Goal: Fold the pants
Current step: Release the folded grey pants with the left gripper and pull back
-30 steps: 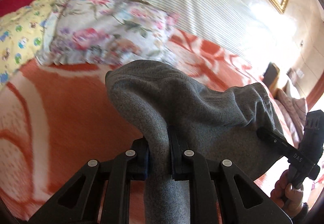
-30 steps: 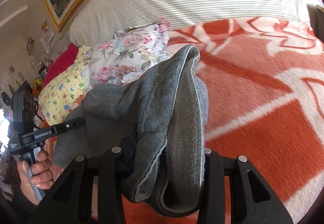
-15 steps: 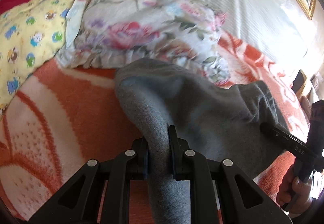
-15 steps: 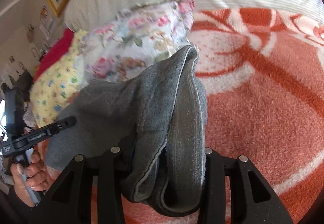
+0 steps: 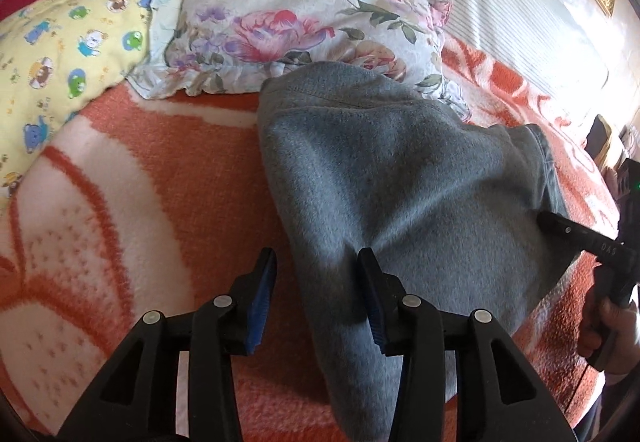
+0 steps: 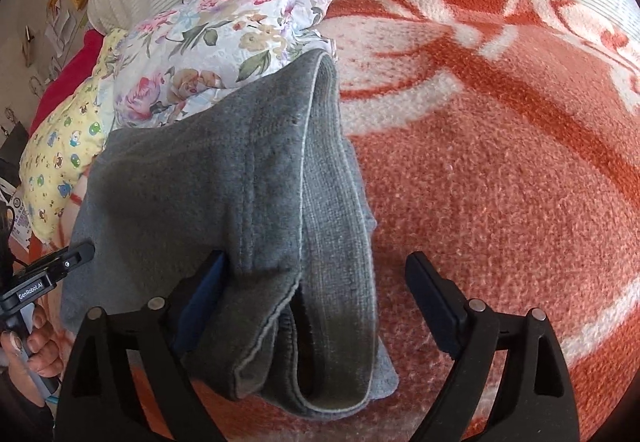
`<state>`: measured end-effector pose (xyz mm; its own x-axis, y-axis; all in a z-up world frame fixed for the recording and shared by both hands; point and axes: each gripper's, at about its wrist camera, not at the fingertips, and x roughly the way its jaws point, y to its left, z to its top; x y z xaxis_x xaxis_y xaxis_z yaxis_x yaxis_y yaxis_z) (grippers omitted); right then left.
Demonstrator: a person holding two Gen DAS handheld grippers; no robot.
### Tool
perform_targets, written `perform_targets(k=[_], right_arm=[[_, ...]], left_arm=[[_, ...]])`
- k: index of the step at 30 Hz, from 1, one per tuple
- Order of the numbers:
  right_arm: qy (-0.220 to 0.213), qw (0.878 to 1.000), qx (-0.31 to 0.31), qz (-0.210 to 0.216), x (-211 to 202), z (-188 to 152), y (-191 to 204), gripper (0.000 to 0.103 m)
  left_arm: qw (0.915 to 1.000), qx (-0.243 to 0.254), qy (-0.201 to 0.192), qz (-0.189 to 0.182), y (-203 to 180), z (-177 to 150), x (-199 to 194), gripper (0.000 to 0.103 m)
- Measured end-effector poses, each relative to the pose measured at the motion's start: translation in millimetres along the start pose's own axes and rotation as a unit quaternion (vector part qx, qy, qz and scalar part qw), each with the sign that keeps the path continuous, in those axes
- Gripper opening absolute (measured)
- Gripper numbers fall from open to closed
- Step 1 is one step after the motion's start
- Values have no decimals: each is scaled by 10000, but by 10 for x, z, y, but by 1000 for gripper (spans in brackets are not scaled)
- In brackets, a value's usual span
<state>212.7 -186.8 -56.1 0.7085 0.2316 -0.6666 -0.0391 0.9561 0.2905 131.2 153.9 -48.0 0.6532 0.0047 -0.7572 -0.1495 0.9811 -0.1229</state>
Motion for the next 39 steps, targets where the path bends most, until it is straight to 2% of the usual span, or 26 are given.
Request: perform_targets(k=[2, 6, 10, 13, 15, 17, 20, 24, 28, 34, 39], right_arm=[[-53, 9999, -20, -147, -94, -9, 10, 89], [-184, 9998, -77, -56, -306, -40, 75, 90], [-217, 9991, -343, 98, -534, -101, 239, 91], [-196, 9977, -610, 213, -660, -156, 387, 92], [-186, 9959, -821, 340, -741, -209, 488, 96], [-194, 9940, -995, 403, -793, -256, 566, 98], [-215, 9906, -1297, 382, -865, -340, 684, 100], [-183, 9893, -1381, 428, -918, -400, 737, 102], [-183, 9884, -1426, 484, -976, -452, 776, 102], [-174, 9862, -1560, 518, -1049, -546, 876, 102], [-141, 9815, -1813, 604, -1102, -616, 989, 102]], left_arm=[[9999, 36, -57, 130, -21, -36, -83, 43], [9997, -2, -86, 234, -74, -98, -223, 42], [9994, -67, -93, 336, -159, -182, -380, 50], [9995, -98, -75, 277, -222, -261, -476, 57], [9995, -43, -81, 302, -276, -308, -524, 60], [9994, 44, -100, 337, -337, -382, -585, 65], [9993, 86, -125, 340, -381, -465, -649, 66], [9993, 34, -108, 356, -389, -533, -743, 68], [9984, 7, -297, 482, -402, -549, -877, 73], [9963, 273, -429, 691, -485, -617, -1010, 75], [9958, 339, -459, 719, -497, -654, -1066, 78]])
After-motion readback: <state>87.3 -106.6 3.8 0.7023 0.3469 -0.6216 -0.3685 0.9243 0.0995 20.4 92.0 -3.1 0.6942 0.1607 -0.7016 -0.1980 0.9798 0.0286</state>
